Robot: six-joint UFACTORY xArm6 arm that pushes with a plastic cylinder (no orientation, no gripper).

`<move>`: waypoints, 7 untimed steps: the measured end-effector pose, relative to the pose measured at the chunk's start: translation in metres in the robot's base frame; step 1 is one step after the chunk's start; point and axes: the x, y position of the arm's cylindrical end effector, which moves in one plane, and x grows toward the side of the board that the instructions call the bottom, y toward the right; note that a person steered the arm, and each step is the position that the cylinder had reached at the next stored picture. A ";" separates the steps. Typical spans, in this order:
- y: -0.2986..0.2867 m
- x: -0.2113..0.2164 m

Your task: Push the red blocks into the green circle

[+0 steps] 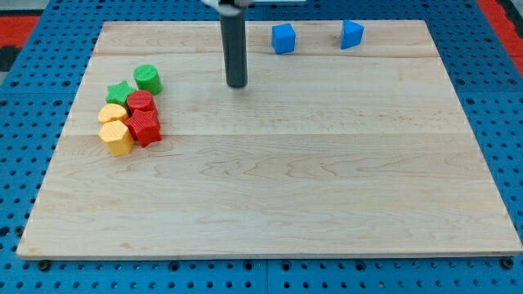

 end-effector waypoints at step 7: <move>-0.133 0.048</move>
